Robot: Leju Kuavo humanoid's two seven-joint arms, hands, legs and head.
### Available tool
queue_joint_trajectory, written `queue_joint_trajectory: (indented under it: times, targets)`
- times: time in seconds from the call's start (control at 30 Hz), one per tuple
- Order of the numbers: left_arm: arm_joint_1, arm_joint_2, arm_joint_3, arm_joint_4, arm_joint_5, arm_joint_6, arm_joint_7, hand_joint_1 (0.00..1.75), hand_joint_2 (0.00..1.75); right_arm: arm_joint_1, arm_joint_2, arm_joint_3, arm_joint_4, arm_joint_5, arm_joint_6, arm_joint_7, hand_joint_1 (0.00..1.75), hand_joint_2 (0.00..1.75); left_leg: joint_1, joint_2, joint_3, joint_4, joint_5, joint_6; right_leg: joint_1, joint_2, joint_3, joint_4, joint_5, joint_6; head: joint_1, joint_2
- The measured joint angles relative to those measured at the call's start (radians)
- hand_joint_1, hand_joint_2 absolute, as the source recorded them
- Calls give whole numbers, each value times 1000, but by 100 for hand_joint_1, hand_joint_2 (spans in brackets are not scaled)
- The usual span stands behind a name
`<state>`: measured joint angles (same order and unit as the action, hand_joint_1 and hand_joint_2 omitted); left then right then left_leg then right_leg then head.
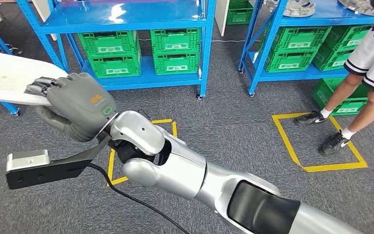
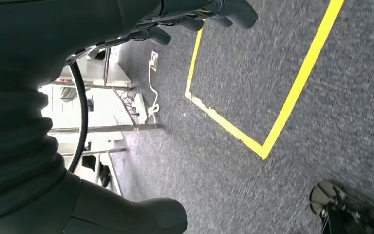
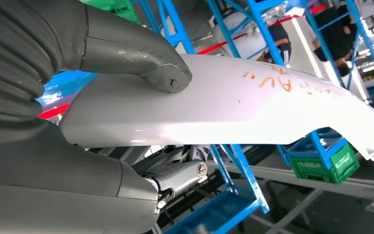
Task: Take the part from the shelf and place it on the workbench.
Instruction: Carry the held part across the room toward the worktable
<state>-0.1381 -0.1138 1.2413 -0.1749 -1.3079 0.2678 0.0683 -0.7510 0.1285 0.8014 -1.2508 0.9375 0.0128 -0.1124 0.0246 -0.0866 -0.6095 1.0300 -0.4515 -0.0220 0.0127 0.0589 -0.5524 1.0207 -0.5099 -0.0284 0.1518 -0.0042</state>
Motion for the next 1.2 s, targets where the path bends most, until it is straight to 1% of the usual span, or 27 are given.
queue_joint_trajectory:
  times: [0.07,0.13,0.2,0.27,0.3,0.33,0.37,0.43,0.47,0.5,0.57,0.6,0.67,0.7,0.73,0.77,0.8,0.83,0.87,0.93,0.97,1.0,1.03,1.1,1.13,1.17,1.2]
  targets:
    - [-9,-1,-3,0,-13,0,16,0,175,13,-23,-11,0,6,-23,-11,175,175,3,-12,-6,-5,9,-14,2,-21,1,-8,11,-5,2,0]
    - [-16,-1,-6,0,-17,0,32,0,175,23,-35,-20,0,11,-40,-27,175,175,1,14,-23,19,-9,-21,-3,-39,1,-23,26,-16,-2,0]
    - [-24,0,-8,1,-13,0,43,0,175,25,-41,-24,4,11,-43,-44,175,175,-2,59,-68,119,-70,-26,-4,-59,-4,-29,35,-24,-7,0]
    - [-29,3,-9,1,-4,0,47,0,175,24,-46,-25,16,4,-42,-59,175,175,-2,75,-116,240,-126,-32,-2,-83,-13,-27,38,-27,-8,0]
    - [-29,5,-9,1,-1,0,47,0,175,22,-47,-25,24,0,-42,-64,175,175,-2,77,-120,262,-131,-34,-1,-96,-17,-24,38,-27,-8,0]
    - [-28,7,-9,1,2,0,46,0,175,20,-48,-25,31,-4,-43,-69,175,175,-2,81,-104,246,-118,-35,-1,-109,-21,-20,39,-27,-8,0]
    - [-28,9,-9,1,3,0,44,0,175,15,-48,-25,38,-9,-44,-73,175,175,-2,91,-70,193,-92,-35,0,-122,-25,-15,38,-26,-8,0]
    - [-30,12,-9,1,8,0,40,0,175,4,-48,-25,50,-18,-49,-80,175,175,-5,135,5,61,-49,-29,3,-145,-31,-4,33,-19,-8,0]
    - [-32,13,-9,1,9,0,39,0,175,-1,-48,-25,55,-21,-52,-84,175,175,-8,150,27,20,-39,-22,6,-155,-33,2,31,-14,-8,0]
    - [-33,13,-9,1,11,0,38,0,175,-5,-48,-25,60,-24,-54,-86,175,175,-11,156,34,2,-36,-14,9,-165,-34,5,31,-10,-8,0]
    - [-34,13,-9,1,12,0,38,0,175,-9,-48,-24,68,-26,-57,-89,175,175,-12,133,29,0,-29,1,11,-185,-34,5,32,-1,-8,0]
    - [-34,13,-9,1,12,0,39,0,175,-11,-48,-24,72,-27,-57,-89,175,175,-10,122,27,-2,-25,7,8,-180,-35,10,27,4,-8,0]
    - [-37,12,-9,1,13,0,41,0,175,-17,-48,-23,79,-28,-58,-91,175,175,-5,101,21,-6,-15,18,1,-130,-60,70,-15,17,-7,0]
    - [-39,12,-9,1,13,0,44,0,175,-20,-48,-23,84,-28,-59,-93,175,175,-3,90,16,-7,-11,22,-4,-97,-85,130,-50,24,-6,0]
    - [-41,12,-9,1,13,0,46,0,175,-21,-48,-23,91,-29,-61,-94,175,175,-2,78,11,-6,-7,24,-8,-76,-117,201,-85,28,-6,0]
    - [-42,13,-9,1,13,0,48,0,175,-21,-48,-22,98,-29,-61,-95,175,175,-2,65,6,-6,-3,25,-11,-67,-145,261,-108,32,-6,0]
    - [-42,13,-9,1,13,0,50,0,175,-21,-48,-21,105,-30,-62,-95,175,175,-1,50,1,-4,0,23,-14,-64,-159,292,-113,34,-6,0]
    - [-42,13,-9,1,13,0,51,0,175,-21,-48,-20,109,-31,-62,-96,175,175,0,35,-3,-3,3,20,-16,-62,-152,283,-99,34,-6,0]
    - [-41,12,-9,1,13,0,51,0,175,-22,-48,-19,112,-31,-63,-96,175,175,1,21,-6,-2,6,17,-18,-57,-125,233,-69,33,-6,0]
    - [-42,11,-9,1,13,0,50,0,175,-24,-47,-17,114,-33,-65,-96,175,175,4,-6,-9,-2,12,8,-22,-15,-49,90,-11,27,-6,0]
    - [-43,11,-9,1,13,0,50,0,175,-26,-47,-17,114,-34,-66,-95,175,175,6,-18,-12,-2,15,2,-23,6,-23,39,4,25,-5,0]
    - [-43,10,-9,1,14,0,50,0,175,-28,-47,-16,115,-34,-67,-94,175,175,7,-29,-17,-3,19,-5,-22,20,-12,13,8,23,-5,0]
    - [-43,10,-9,1,14,0,50,0,175,-29,-45,-16,115,-34,-67,-91,175,175,8,-39,-21,-6,24,-13,-19,20,-12,8,6,20,-4,0]
    - [-40,10,-9,2,14,0,51,0,175,-32,-38,-16,116,-32,-67,-88,175,175,12,-54,-29,-13,33,-29,-17,-3,-13,2,16,9,-3,0]
    - [-39,10,-9,2,14,0,51,0,175,-34,-33,-15,117,-31,-68,-88,175,175,11,-39,-36,-5,28,-33,-18,-16,-13,-3,22,0,-5,0]
    - [-40,9,-9,2,14,0,52,0,175,-38,-29,-15,117,-30,-68,-88,175,175,9,-12,-51,20,11,-36,-19,-30,-13,-9,27,-8,-7,0]
    - [-42,9,-9,3,14,0,53,0,175,-40,-26,-15,117,-30,-68,-87,175,175,7,21,-73,68,-18,-37,-19,-45,-14,-12,30,-15,-9,0]
